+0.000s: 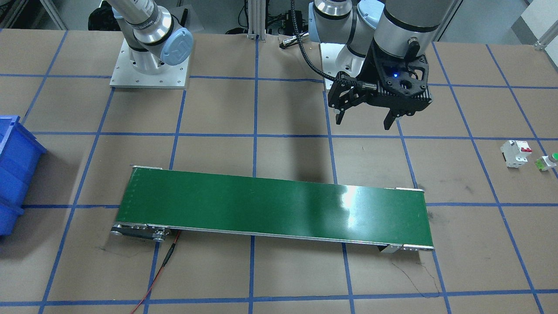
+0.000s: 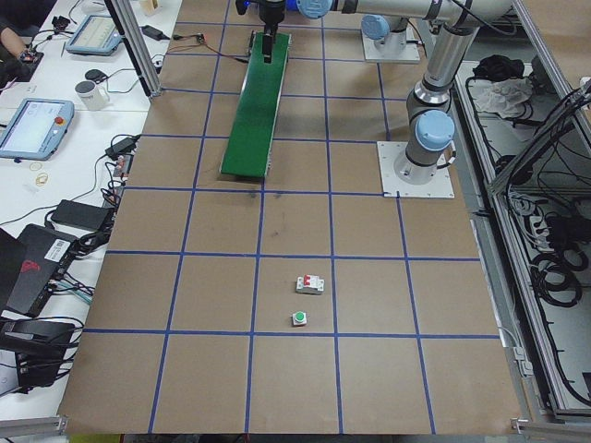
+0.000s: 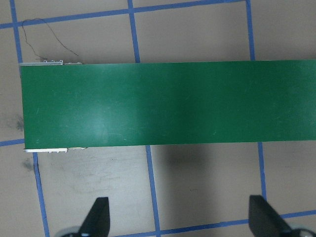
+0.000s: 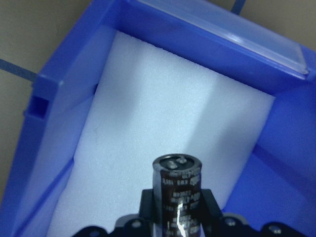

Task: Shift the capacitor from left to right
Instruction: 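Carry the capacitor with the right gripper into the blue bin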

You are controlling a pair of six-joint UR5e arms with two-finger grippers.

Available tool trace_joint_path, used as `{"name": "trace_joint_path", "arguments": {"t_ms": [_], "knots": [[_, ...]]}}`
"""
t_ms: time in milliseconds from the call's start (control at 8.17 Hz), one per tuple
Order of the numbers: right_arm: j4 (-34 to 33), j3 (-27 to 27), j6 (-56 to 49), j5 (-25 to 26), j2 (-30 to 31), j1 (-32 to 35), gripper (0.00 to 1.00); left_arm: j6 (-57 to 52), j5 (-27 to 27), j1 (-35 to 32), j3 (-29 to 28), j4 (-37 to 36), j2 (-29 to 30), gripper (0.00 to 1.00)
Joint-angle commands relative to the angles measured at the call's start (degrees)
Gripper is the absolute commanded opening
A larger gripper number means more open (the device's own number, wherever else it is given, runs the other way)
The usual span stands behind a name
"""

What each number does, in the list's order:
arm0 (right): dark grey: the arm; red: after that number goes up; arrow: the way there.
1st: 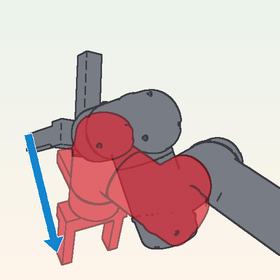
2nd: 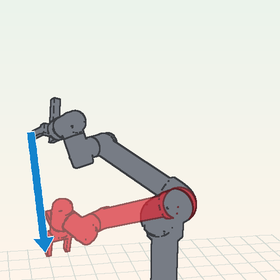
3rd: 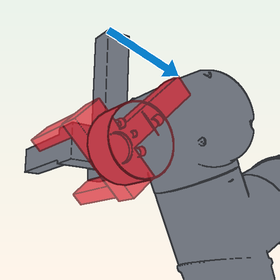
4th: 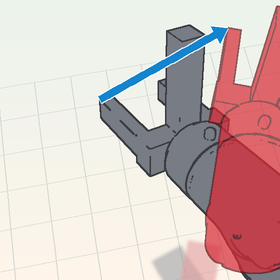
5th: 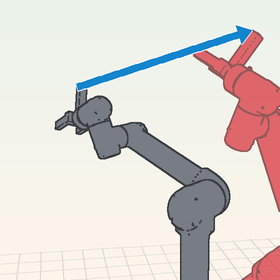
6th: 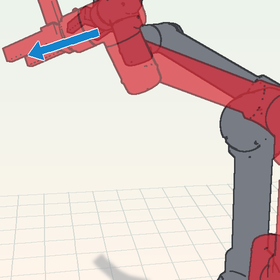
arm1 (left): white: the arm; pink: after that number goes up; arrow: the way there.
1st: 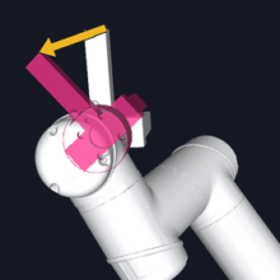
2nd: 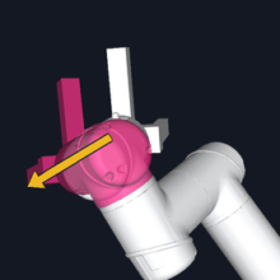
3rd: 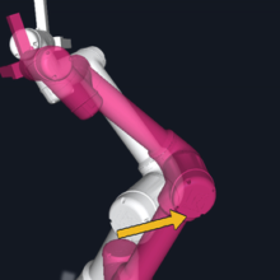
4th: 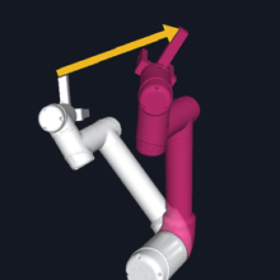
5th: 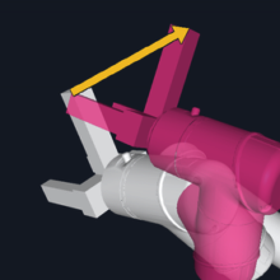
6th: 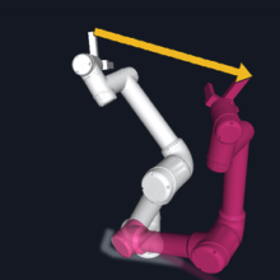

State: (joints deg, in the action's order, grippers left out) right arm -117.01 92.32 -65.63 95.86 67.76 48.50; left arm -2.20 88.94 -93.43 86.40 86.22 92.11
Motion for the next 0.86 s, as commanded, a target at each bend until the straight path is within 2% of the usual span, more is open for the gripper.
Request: {"name": "trace_joint_path", "arguments": {"t_ms": [0,122,245,490,735], "knots": [[-5.0,3.4,-1.0,-0.1,-2.5,-1.0,0.28,0.0,0.0,0.0,0.0,0.0,0.0,1.0],[-4.4,3.4,-1.0,0.5,-1.9,-1.0,0.99,0.0,0.0,0.0,0.0,0.0,0.0,1.0],[-3.7,3.2,-1.1,0.3,-0.3,-1.0,1.0,0.0,0.0,0.0,0.0,0.0,0.0,1.0],[6.2,1.9,-0.1,-0.6,5.4,-0.3,1.0,0.0,0.0,0.0,0.0,0.0,0.0,1.0],[15.0,0.4,4.3,-1.8,12.4,6.0,1.0,0.0,0.0,0.0,0.0,0.0,0.0,1.0]]}}
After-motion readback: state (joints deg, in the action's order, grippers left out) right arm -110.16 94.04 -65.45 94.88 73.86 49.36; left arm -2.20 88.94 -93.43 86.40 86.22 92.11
